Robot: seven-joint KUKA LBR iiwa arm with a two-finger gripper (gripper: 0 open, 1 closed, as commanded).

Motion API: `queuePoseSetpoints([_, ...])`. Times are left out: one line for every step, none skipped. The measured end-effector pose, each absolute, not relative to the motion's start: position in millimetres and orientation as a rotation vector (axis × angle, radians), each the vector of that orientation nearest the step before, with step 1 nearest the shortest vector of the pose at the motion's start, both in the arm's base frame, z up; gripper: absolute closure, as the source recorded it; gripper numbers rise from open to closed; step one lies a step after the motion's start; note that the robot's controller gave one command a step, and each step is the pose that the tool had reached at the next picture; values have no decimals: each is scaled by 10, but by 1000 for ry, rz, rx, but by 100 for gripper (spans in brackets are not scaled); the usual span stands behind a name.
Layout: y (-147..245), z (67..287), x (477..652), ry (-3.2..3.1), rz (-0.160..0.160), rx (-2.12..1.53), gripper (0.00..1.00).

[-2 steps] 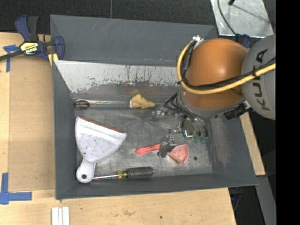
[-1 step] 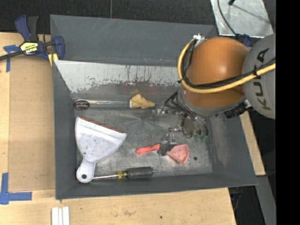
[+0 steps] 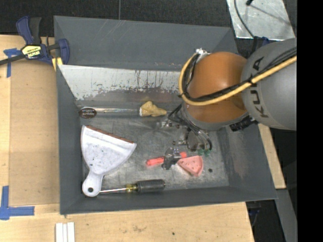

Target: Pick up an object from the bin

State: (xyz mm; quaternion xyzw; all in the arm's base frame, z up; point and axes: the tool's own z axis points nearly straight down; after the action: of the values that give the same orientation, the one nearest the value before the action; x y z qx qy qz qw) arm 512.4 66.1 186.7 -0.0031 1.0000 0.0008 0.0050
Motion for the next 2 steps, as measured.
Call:
queuePoseSetpoints([813,1257,4938,3131,1,-203,0])
queuePoseSetpoints([-56,759,5260,3116,-1,-144,100])
